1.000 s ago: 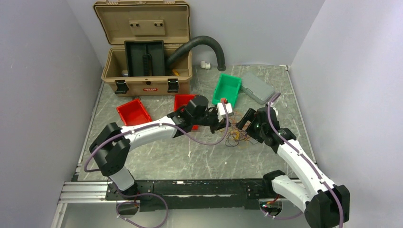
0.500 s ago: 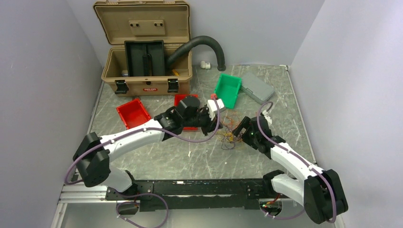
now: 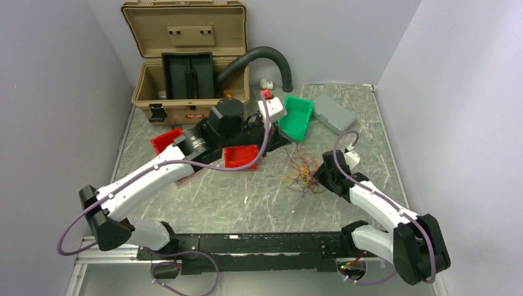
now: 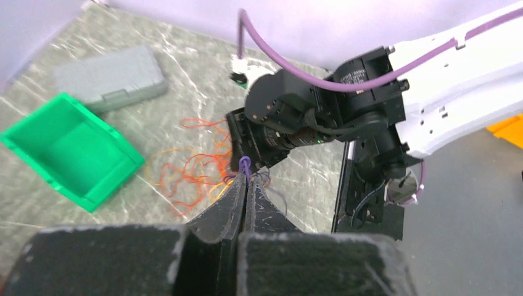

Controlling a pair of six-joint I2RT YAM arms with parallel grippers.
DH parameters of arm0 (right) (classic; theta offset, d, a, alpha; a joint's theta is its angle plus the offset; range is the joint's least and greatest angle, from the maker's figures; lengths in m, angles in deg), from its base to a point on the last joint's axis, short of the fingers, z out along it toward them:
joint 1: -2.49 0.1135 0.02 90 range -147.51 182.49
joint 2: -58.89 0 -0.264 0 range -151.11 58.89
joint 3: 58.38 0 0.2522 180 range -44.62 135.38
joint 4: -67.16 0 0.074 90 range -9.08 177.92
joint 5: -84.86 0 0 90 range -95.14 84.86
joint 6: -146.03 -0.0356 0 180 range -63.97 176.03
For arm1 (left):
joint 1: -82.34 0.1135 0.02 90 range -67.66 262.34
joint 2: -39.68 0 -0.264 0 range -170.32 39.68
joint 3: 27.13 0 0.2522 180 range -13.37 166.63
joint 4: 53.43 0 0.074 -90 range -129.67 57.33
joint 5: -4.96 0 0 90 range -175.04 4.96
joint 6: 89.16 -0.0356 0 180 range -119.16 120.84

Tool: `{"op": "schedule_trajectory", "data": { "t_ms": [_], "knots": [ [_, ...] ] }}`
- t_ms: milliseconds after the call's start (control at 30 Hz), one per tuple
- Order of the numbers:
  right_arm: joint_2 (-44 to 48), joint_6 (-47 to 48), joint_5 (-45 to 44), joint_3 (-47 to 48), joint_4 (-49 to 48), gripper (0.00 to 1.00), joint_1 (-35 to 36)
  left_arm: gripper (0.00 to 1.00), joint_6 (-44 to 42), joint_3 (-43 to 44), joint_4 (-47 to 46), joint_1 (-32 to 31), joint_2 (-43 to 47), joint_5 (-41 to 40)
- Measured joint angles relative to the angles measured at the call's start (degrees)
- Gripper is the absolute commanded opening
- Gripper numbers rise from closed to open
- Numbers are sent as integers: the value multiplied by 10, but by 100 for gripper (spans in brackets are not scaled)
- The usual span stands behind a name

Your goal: Untangle the cables

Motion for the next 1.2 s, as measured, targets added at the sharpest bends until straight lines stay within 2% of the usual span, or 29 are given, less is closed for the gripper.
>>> {"op": "schedule_trajectory", "data": {
  "t_ms": [100, 233, 300, 433, 567, 633, 667, 700, 733, 767, 800, 833, 933, 1067, 1200],
  "knots": [
    [32, -35, -74, 15, 60, 39, -1, 0, 4, 46, 43, 9, 24, -29],
    [76, -73, -151, 26, 120, 16, -2, 0, 11, 44, 74, 46, 100, -87],
    [92, -91, -179, 26, 145, 9, -4, 0, 12, 22, 77, 70, 148, -114],
    [135, -106, -211, 26, 187, 0, -5, 0, 10, -24, 80, 90, 214, -132],
    [189, -107, -242, 27, 223, 0, -5, 0, 9, -72, 89, 90, 248, -140],
    [205, -107, -256, 28, 240, 9, -5, 0, 9, -98, 105, 91, 256, -148],
    [211, -103, -261, 29, 248, 22, -5, 0, 9, -111, 112, 91, 258, -150],
    [217, -95, -264, 31, 254, 40, -5, 0, 9, -123, 119, 91, 259, -151],
    [221, -83, -263, 32, 256, 66, -6, 0, 9, -135, 127, 92, 261, -152],
    [224, -77, -261, 33, 256, 83, -6, 0, 9, -143, 133, 92, 261, -151],
    [228, -57, -252, 35, 254, 91, -7, 0, 9, -152, 139, 92, 263, -150],
    [233, -34, -238, 37, 251, 94, -7, 0, 9, -157, 142, 92, 264, -148],
    [258, 52, -160, 37, 221, 94, -7, 0, 9, -164, 145, 92, 270, -140],
    [305, 144, -1, 22, 138, 94, -7, 0, 9, -164, 145, 92, 281, -137],
    [271, 184, 82, 22, 88, 96, -2, 0, 5, -159, 147, 92, 283, -137]
  ]
}}
